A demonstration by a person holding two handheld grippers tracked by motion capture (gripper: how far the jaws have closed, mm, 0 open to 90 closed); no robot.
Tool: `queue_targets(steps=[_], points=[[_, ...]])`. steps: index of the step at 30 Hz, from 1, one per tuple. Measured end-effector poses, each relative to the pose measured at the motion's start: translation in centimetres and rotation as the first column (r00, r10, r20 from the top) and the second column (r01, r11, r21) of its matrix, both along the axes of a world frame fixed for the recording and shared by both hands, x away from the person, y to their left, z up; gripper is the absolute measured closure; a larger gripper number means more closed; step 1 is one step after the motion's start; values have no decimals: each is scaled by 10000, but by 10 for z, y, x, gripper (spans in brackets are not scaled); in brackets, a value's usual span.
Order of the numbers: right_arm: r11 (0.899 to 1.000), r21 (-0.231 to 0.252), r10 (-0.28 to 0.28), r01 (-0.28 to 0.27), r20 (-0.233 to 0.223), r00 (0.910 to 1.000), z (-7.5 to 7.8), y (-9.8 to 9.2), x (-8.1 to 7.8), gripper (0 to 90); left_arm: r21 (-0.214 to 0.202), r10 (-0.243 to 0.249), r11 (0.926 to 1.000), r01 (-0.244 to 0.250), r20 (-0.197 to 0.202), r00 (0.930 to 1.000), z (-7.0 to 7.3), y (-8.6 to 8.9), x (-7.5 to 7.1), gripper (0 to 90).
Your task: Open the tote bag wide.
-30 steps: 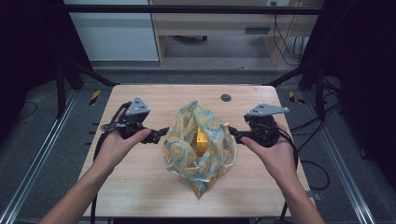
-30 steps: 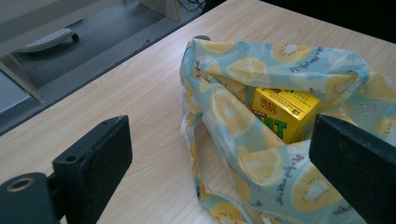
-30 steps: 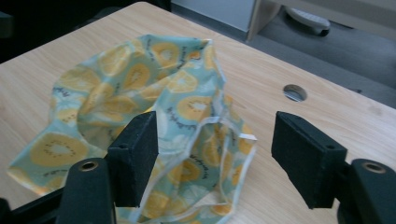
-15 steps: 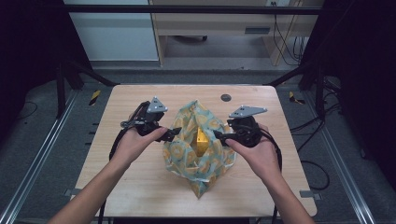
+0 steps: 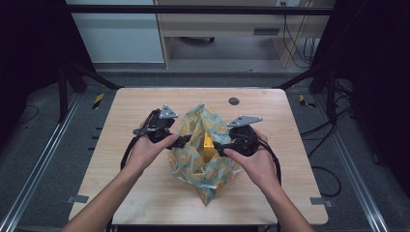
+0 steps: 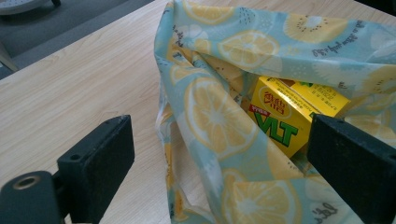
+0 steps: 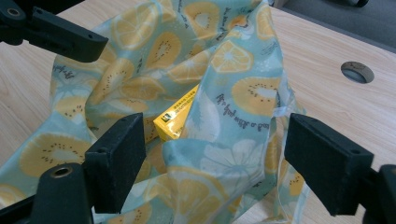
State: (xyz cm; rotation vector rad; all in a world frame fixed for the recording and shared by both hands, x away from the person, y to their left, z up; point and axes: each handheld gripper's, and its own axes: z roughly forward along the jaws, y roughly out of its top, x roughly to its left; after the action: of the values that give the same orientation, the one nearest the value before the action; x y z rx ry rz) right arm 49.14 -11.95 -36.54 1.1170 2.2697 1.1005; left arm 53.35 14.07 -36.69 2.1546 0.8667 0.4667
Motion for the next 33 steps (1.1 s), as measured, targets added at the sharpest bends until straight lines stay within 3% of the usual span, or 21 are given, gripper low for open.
queue_targets(steps=[6,17,21,25,33], points=[[9997,-250,-67,66,-35,10000,-6,5,3,246,236,-100,9997,103,-106,9999,-6,-8,-4,69],[9986,-511,88,-109,-403,9991,-18,6,2,361,266,-399,9988,415,-587,9975,-26,-15,-19,67],[9985,-505,171,-197,-502,9986,-21,4,1,442,307,-646,9973,667,-653,9958,-29,-17,-26,127],[9980,-512,335,-360,-488,9982,-22,4,-2,573,565,-807,9949,834,-498,9955,-29,-19,-35,247],[9961,-620,598,-623,-412,9974,-24,5,-4,798,293,-945,9949,961,-544,9940,-31,-15,-40,691]])
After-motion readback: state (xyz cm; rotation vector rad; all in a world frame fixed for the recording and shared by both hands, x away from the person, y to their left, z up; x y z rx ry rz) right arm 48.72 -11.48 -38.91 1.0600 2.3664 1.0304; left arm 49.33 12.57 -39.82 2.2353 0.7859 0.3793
